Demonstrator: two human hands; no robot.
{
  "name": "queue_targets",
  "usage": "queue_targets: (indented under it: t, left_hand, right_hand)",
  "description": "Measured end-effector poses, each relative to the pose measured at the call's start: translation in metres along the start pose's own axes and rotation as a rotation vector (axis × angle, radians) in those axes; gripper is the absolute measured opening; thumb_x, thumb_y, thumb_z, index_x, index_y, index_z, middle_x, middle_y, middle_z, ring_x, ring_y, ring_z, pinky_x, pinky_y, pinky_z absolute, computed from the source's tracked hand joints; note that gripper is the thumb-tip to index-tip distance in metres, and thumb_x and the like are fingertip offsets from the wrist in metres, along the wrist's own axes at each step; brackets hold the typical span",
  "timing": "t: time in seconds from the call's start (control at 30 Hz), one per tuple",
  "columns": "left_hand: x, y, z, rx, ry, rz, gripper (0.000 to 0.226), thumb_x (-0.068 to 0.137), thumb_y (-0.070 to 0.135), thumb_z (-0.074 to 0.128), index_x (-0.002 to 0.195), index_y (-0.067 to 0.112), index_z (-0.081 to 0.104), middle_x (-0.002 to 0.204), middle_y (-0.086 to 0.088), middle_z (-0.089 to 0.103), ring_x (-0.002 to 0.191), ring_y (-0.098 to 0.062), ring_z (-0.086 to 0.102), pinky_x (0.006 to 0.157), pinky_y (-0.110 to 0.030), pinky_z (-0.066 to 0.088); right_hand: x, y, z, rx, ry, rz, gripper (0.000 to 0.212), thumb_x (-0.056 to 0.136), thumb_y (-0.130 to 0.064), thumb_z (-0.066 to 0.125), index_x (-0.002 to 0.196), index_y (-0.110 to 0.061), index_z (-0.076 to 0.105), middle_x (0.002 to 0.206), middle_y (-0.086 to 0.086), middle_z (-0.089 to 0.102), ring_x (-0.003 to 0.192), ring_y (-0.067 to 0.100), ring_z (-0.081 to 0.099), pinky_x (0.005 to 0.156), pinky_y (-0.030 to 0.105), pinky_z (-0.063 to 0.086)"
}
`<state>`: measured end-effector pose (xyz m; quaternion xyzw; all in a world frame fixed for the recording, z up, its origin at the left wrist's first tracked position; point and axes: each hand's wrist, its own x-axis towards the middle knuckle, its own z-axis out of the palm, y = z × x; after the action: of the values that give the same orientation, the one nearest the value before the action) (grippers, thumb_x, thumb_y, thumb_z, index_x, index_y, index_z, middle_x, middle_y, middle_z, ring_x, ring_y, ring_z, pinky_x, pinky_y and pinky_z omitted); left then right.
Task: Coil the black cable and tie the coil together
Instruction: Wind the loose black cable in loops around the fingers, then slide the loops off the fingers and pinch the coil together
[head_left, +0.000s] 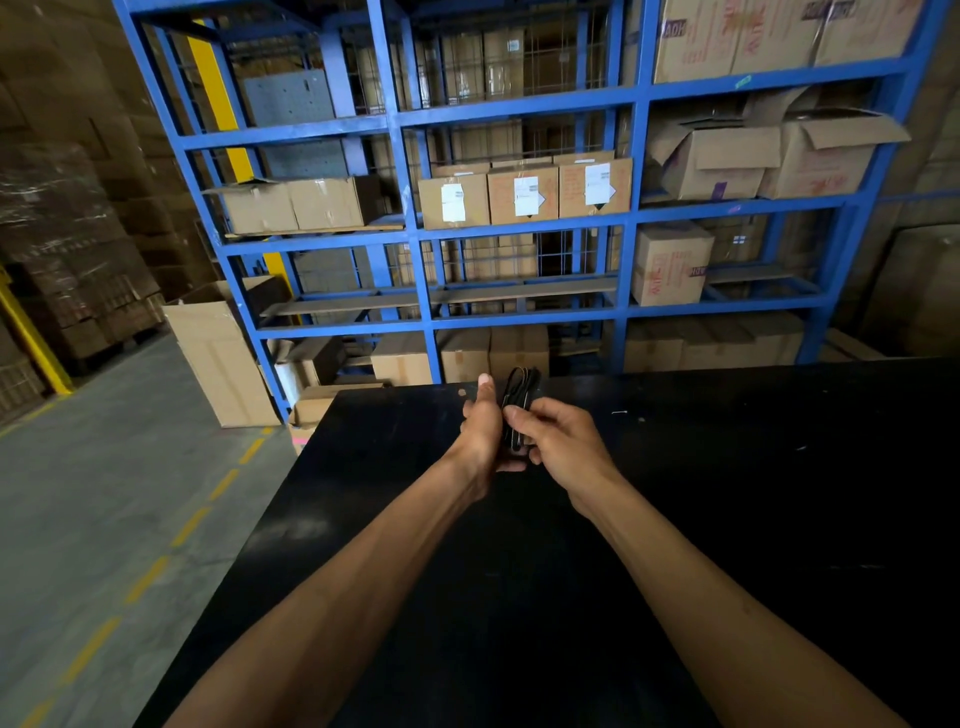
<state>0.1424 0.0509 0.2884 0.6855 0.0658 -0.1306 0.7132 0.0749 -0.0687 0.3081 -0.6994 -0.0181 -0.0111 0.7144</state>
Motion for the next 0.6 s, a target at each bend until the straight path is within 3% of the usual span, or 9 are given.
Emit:
queue_targets:
  t: [0.1, 0.23, 0.37, 0.43, 0.5, 0.6]
  left_hand:
    - [0.001, 0.004, 0.002, 0.034, 0.006, -0.088, 0.09, 0.079, 0.082, 0.019, 0.132, 0.018, 0.053, 0.11, -0.015, 0.073, 0.094, -0.03, 0.073, 0.067, -0.041, 0.061]
    - [-0.008, 0.011, 0.003, 0.073, -0.075, -0.162, 0.086, 0.093, 0.072, 0.014, 0.122, 0.008, 0.063, 0.099, -0.018, 0.065, 0.094, -0.032, 0.062, 0.091, -0.052, 0.053]
    - [-0.016, 0.011, 0.003, 0.011, -0.201, -0.228, 0.089, 0.091, 0.077, 0.013, 0.134, 0.012, 0.057, 0.132, -0.021, 0.056, 0.128, -0.04, 0.047, 0.111, -0.057, 0.035]
    - [-0.016, 0.011, -0.003, -0.013, -0.185, -0.199, 0.089, 0.09, 0.078, 0.015, 0.138, 0.013, 0.053, 0.136, -0.019, 0.054, 0.133, -0.038, 0.044, 0.114, -0.056, 0.03]
    - [-0.02, 0.015, -0.011, 0.002, 0.003, -0.093, 0.085, 0.088, 0.075, 0.026, 0.147, 0.016, 0.043, 0.149, -0.018, 0.046, 0.139, -0.037, 0.039, 0.117, -0.056, 0.025]
    - [-0.03, 0.026, -0.032, 0.436, 0.3, 0.437, 0.072, 0.097, 0.051, 0.05, 0.157, 0.027, 0.019, 0.166, -0.005, 0.01, 0.151, -0.03, 0.01, 0.12, -0.05, 0.011]
  right_hand:
    - [-0.002, 0.002, 0.003, 0.007, 0.04, -0.017, 0.019, 0.099, -0.019, 0.063, 0.106, -0.003, 0.071, 0.086, 0.001, 0.068, 0.057, -0.009, 0.065, 0.047, 0.008, 0.047]
    - [-0.002, 0.003, 0.007, -0.02, 0.092, -0.011, 0.018, 0.096, -0.024, 0.068, 0.112, -0.02, 0.075, 0.101, -0.002, 0.073, 0.093, 0.01, 0.067, 0.065, 0.019, 0.05]
    - [-0.003, -0.005, 0.002, -0.114, 0.011, 0.007, 0.015, 0.1, -0.022, 0.061, 0.107, -0.022, 0.074, 0.097, -0.005, 0.074, 0.089, 0.005, 0.065, 0.062, 0.017, 0.048]
    - [-0.001, -0.007, -0.004, -0.188, -0.013, 0.007, 0.014, 0.1, -0.022, 0.061, 0.099, -0.026, 0.074, 0.099, -0.003, 0.075, 0.09, 0.005, 0.065, 0.071, 0.022, 0.048]
    - [0.002, -0.008, -0.014, -0.231, -0.023, 0.041, 0.013, 0.1, -0.023, 0.062, 0.099, -0.027, 0.074, 0.102, -0.006, 0.073, 0.097, 0.006, 0.064, 0.077, 0.025, 0.048]
    - [0.008, -0.011, -0.033, -0.267, -0.065, 0.126, 0.014, 0.099, -0.021, 0.063, 0.105, -0.021, 0.076, 0.107, -0.004, 0.073, 0.108, 0.012, 0.064, 0.087, 0.029, 0.051]
